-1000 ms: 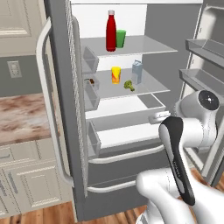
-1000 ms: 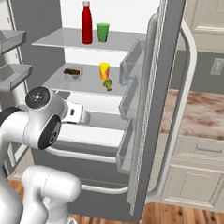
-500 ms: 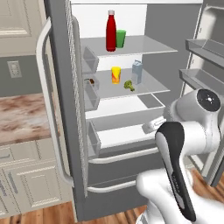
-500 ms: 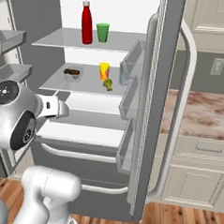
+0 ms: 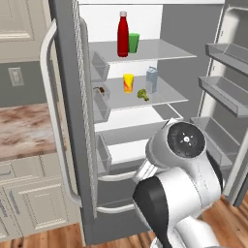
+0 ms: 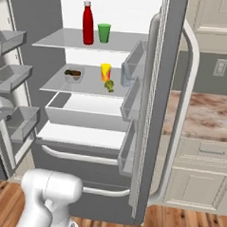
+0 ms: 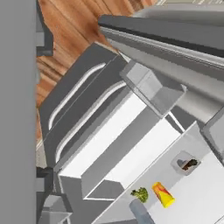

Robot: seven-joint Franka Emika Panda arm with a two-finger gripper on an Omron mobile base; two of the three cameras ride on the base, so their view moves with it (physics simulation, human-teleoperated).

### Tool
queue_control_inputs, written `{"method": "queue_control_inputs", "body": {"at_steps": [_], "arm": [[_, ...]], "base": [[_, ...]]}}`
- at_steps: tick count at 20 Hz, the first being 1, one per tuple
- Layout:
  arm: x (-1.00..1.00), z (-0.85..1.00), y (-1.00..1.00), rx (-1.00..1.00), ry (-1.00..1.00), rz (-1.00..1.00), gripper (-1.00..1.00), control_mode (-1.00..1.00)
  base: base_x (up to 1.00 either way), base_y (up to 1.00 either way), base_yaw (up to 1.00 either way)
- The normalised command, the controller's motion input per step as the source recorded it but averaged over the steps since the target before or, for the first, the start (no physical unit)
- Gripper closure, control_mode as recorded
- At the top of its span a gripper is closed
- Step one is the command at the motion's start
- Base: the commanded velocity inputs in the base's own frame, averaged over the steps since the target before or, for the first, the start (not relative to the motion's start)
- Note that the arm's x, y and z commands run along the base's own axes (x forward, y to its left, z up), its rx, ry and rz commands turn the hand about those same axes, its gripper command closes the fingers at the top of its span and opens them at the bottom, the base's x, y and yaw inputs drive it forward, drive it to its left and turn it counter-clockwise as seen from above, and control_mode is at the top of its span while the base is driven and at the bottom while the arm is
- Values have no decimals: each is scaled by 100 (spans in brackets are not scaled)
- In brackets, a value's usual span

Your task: Place the tupperware on the second highest shelf of the fridge. Make space for the tupperware among the existing items by rearranging them on the shelves if needed. Close the fridge door when finished.

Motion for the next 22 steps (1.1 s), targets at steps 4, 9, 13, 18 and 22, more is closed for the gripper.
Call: {"method": "queue_control_inputs", "body": {"at_steps": [4, 9, 13, 18, 22], "arm": [[-8, -7, 100, -48, -7, 15, -100, -100], [1, -2, 100, -46, -4, 3, -100, -100], [22, -6, 100, -48, 0, 0, -100, -100], [42, -8, 100, -48, 0, 0, -100, -100], [54, -15, 100, -46, 0, 0, -100, -100]], "base": [[0, 0, 0], [0, 0, 0], [0, 0, 0], [0, 0, 0], [0, 0, 0]]}}
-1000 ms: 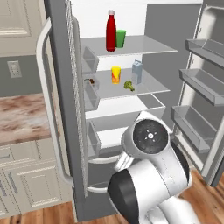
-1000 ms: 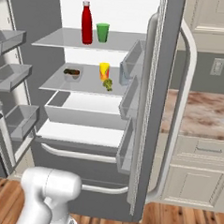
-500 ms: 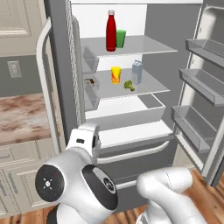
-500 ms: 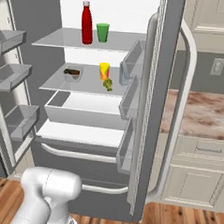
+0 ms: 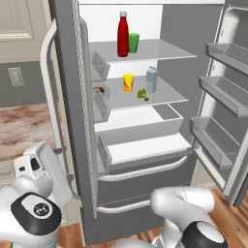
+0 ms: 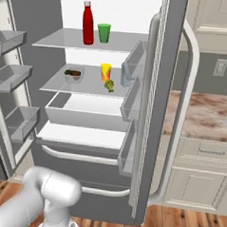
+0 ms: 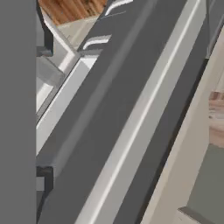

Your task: Place the tupperware on the second highest shelf of the fridge. Make space for the tupperware among the existing items by rearranging them on the shelves if needed. Close the fridge door when finished.

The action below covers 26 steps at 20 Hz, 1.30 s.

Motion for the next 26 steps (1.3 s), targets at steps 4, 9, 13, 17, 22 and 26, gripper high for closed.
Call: {"method": "queue_control_inputs", "body": {"at_steps": [4, 9, 13, 17, 22, 26], "arm": [[56, -24, 100, -42, 0, 0, -100, -100], [67, -31, 97, -31, 0, -2, -100, -100], [56, -39, 58, -22, 1, -4, -100, -100], [43, -47, 1, -8, 14, -1, -100, -100], [56, -24, -29, 0, 14, 0, -100, -100], [28, -32, -54, 0, 1, 0, -100, -100]], "base": [[0, 0, 0], [0, 0, 0], [0, 0, 0], [0, 0, 0], [0, 0, 0], [0, 0, 0]]}}
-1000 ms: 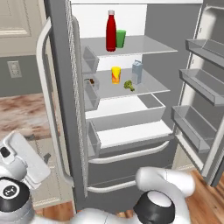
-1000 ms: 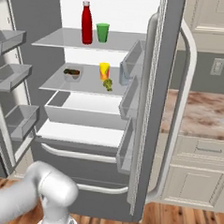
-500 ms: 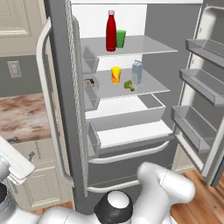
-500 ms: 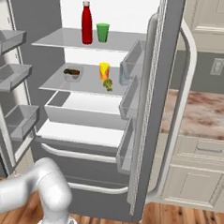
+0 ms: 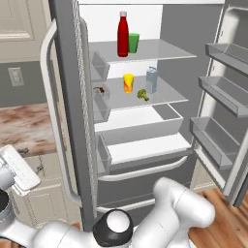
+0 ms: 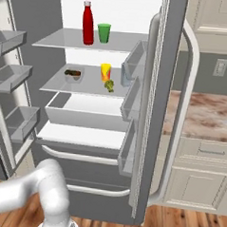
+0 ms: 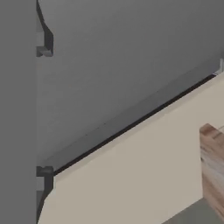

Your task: Place the tupperware on the second highest shelf of the fridge. Make space for the tupperware among the existing items by rearranging them on the shelves if needed. Close the fridge door when finished.

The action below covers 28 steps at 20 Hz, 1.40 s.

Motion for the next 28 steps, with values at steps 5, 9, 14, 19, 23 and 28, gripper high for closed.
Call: {"method": "queue_control_inputs", "body": {"at_steps": [5, 9, 14, 19, 23, 28], "arm": [[1, -28, -98, 2, 0, -1, -100, -100], [41, 0, -90, 4, 0, 0, -100, -100], [44, 0, -74, 2, -1, 0, -100, -100], [-6, 0, -100, 3, -8, -1, -100, -100], [23, 19, -99, 12, -18, 1, -100, -100], [62, 39, -90, 16, -23, 9, -100, -100]], "base": [[0, 0, 0], [0, 0, 0], [0, 0, 0], [0, 0, 0], [0, 0, 0], [0, 0, 0]]}}
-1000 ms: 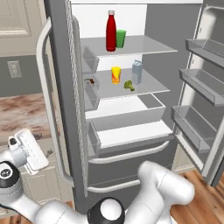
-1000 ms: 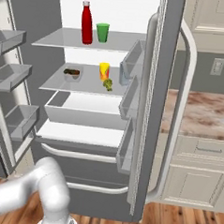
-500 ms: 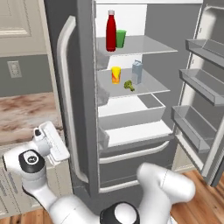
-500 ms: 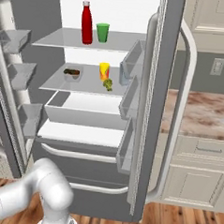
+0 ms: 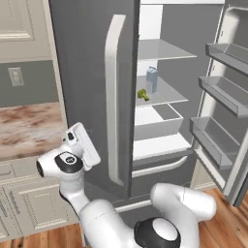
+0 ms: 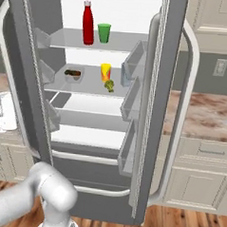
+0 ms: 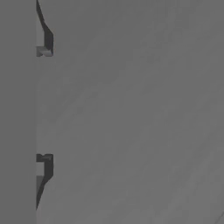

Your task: Place the tupperware on the second highest shelf of the fridge. Make space for the tupperware among the existing items by rearranging them on the shelves if needed. Close the fridge door when finished.

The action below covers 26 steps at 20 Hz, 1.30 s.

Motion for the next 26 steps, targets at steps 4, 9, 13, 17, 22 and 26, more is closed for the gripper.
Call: {"method": "queue_control_inputs", "body": {"at_steps": [4, 9, 13, 17, 22, 26], "arm": [[81, 33, -72, 14, -18, 12, -100, -100], [66, 27, -56, 13, -20, 14, -100, -100], [63, 21, -54, 17, -18, 19, -100, -100], [69, 16, -53, 18, -14, 26, -100, -100], [45, 8, -31, 14, -4, 30, -100, -100], [-94, 43, 3, 5, -22, 26, -100, -100]], "base": [[0, 0, 0], [0, 0, 0], [0, 0, 0], [0, 0, 0], [0, 0, 0], [0, 0, 0]]}}
